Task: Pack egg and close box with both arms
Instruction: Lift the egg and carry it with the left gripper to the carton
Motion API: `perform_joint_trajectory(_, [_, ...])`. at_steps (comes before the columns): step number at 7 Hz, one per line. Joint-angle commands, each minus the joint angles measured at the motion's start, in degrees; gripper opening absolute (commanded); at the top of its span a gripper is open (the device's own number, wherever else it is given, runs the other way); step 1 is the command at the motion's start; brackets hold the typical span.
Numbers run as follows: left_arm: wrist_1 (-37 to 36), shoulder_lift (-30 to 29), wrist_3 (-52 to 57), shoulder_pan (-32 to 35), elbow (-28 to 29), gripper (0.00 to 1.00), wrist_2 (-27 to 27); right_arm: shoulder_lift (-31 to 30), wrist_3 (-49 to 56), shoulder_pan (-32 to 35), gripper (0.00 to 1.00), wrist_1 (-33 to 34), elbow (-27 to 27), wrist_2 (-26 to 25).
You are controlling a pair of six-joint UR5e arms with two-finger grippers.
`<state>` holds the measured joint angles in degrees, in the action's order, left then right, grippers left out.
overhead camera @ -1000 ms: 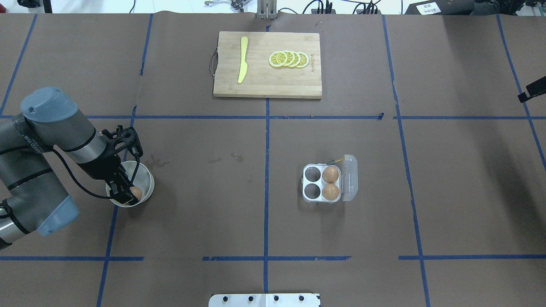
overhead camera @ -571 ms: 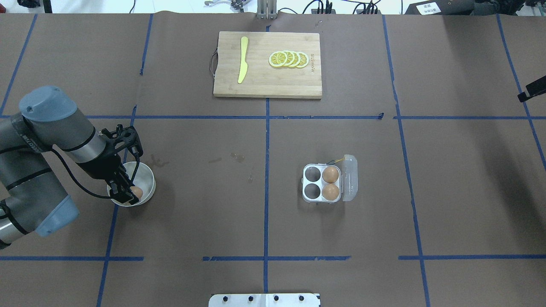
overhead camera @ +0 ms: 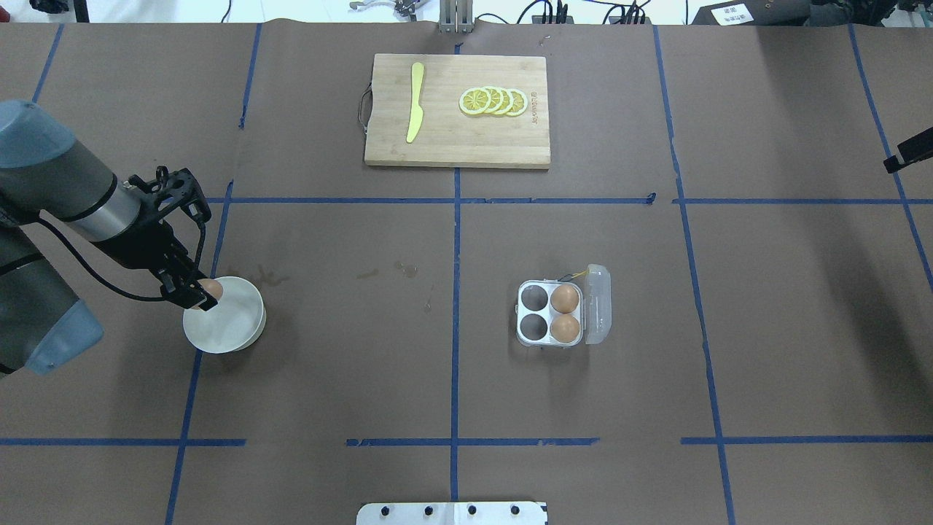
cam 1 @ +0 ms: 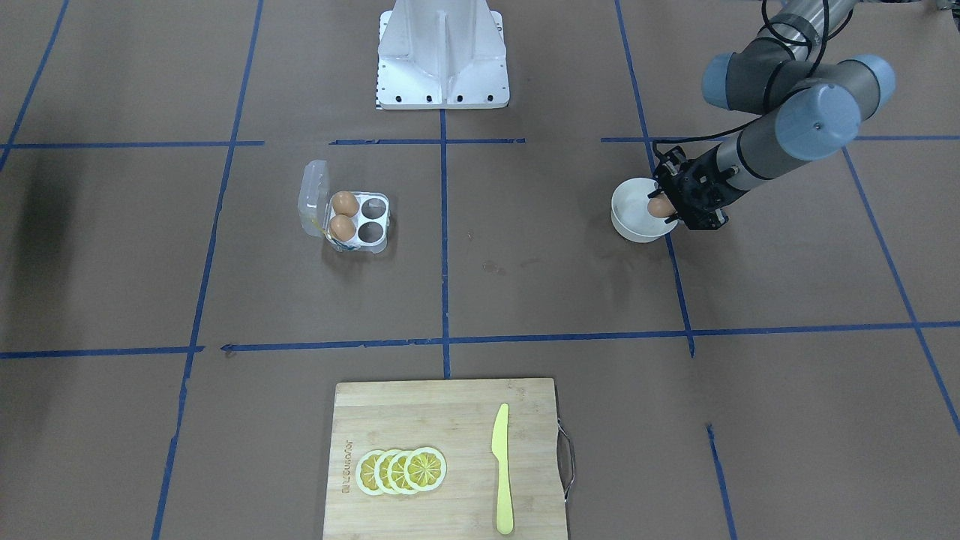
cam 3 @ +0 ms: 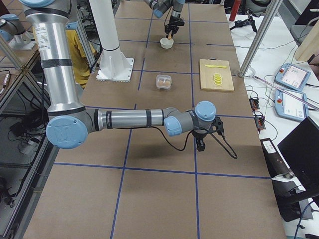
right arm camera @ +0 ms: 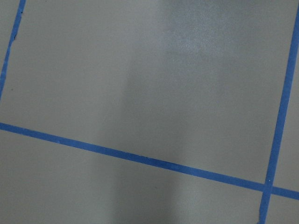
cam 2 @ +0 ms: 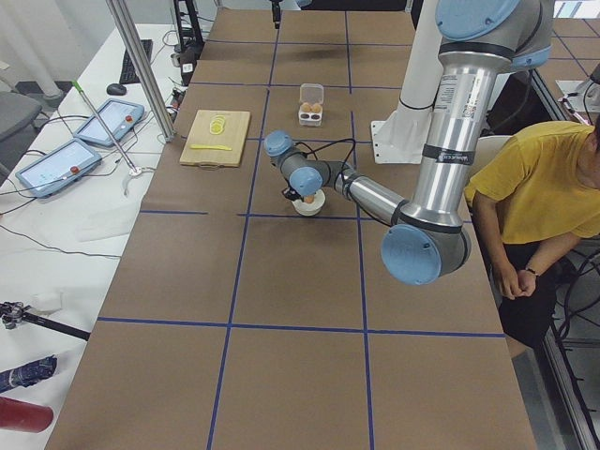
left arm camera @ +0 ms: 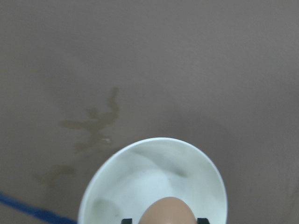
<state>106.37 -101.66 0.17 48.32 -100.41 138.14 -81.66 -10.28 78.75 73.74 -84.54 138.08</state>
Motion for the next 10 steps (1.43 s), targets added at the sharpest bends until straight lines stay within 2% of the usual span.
perform_joint_trajectory(1, [0.06,-5.35,-9.61,0.72,0.73,0.00,-3.56,0.19,-0.17,0.00,1.00,0.00,-0.45,0.00])
perform_joint_trajectory(3, [0.32,-14.65,-12.91,0.28,4.14,0.00,-3.66,0.27,-0.18,0.00,1.00,0.00,-0.72,0.00])
perform_joint_trajectory(4, [0.41,-17.76,-19.79,-2.94,4.95,0.00,-6.62,0.36,-0.18,0.00,1.00,0.00,-0.46,0.00])
perform_joint_trajectory(5, [0.33,-20.75,-27.43,-8.19,5.05,0.00,-13.52,0.45,-0.09,-0.09,1.00,0.00,-0.28,0.00])
perform_joint_trajectory(6, [0.59,-23.82,-38.12,-10.25,6.36,0.00,-14.12,0.54,-0.09,-0.09,1.00,0.00,-0.19,0.00])
perform_joint_trajectory(7, [0.68,-29.77,-46.67,-13.66,11.07,0.00,-14.64,0.45,-0.18,-0.09,1.00,0.00,-0.36,0.00])
perform_joint_trajectory(8, [0.85,-36.09,-50.49,-15.87,17.12,0.00,-18.22,0.45,-0.35,0.00,1.00,0.00,-0.54,0.00])
perform_joint_trajectory(10, [3.66,-38.18,-50.88,-21.31,17.27,0.00,-27.88,0.45,-0.35,-0.09,1.00,0.00,-0.45,0.00])
